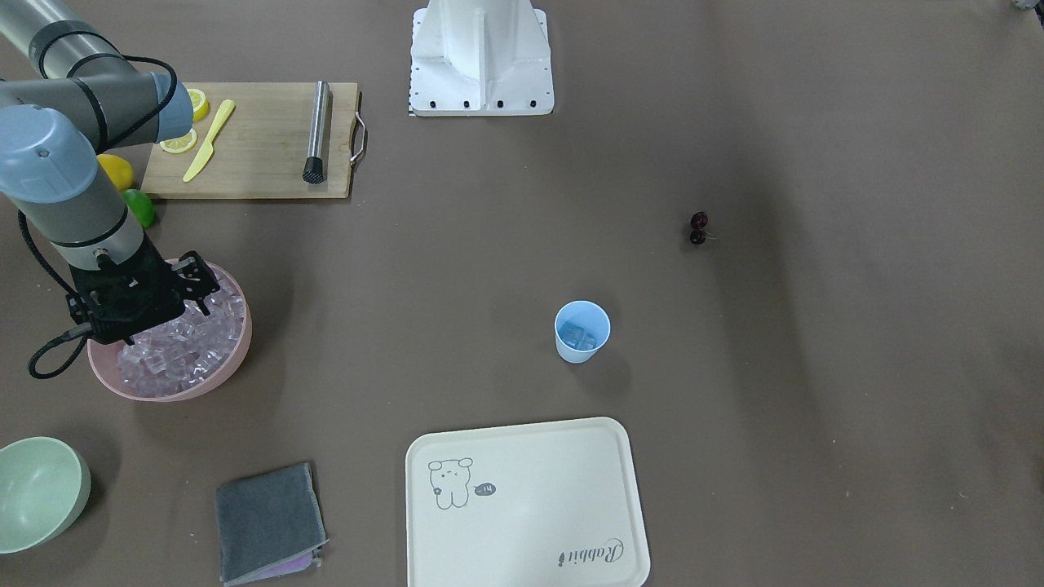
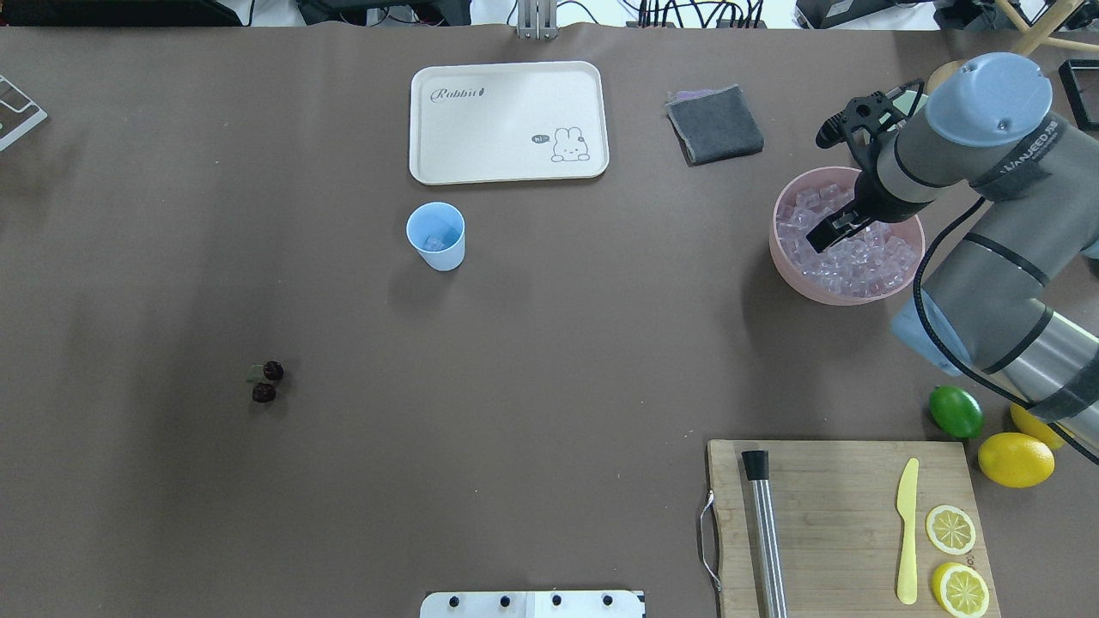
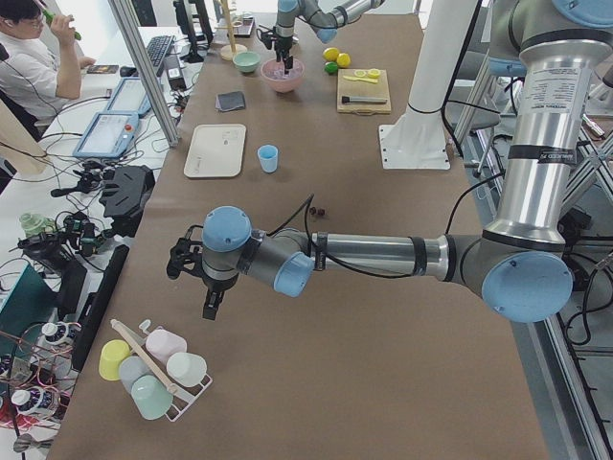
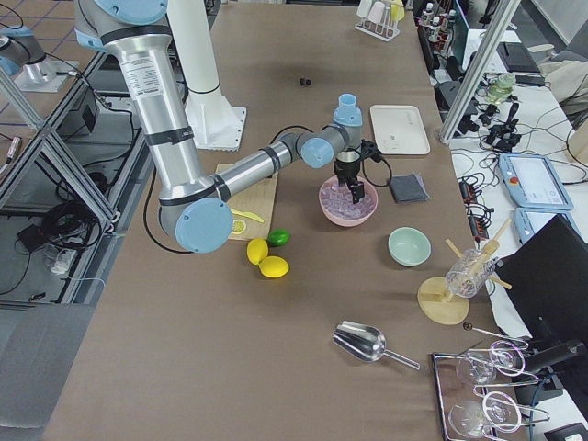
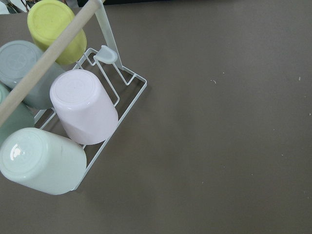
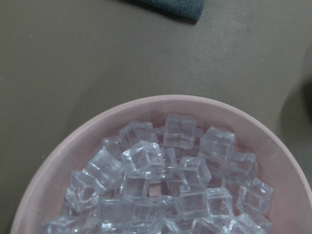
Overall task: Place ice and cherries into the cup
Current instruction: 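Lower the right gripper into the bowl and grasp a third ice cube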
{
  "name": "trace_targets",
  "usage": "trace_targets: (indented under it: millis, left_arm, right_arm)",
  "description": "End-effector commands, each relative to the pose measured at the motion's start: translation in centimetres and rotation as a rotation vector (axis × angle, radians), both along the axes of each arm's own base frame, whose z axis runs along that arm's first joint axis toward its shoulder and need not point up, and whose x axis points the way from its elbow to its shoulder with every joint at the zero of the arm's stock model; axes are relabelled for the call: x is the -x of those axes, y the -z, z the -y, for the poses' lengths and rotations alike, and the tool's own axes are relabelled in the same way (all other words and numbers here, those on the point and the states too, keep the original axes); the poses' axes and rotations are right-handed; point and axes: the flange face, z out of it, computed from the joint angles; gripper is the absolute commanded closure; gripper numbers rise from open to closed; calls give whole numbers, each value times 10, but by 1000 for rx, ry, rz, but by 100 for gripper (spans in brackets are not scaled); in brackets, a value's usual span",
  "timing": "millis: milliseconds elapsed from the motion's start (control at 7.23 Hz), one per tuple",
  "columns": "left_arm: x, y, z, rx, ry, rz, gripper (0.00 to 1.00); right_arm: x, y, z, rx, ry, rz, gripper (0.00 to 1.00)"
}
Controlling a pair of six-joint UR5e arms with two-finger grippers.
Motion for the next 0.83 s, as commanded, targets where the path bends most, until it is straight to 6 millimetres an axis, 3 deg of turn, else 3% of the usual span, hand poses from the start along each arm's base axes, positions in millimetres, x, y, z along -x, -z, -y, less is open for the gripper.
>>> trace_targets:
  millis: [0, 553, 692]
  left_arm:
    - [0, 0, 1, -1, 1, 0, 2]
    - [0, -2, -4, 2, -1, -1, 2]
    - [0, -5, -5, 8, 0, -1, 2]
  right_arm:
    - [4, -33, 2, -34, 3, 23, 1]
    - [4, -35, 1, -36, 1, 26, 1]
    - [6, -33, 1, -37, 0, 27, 9]
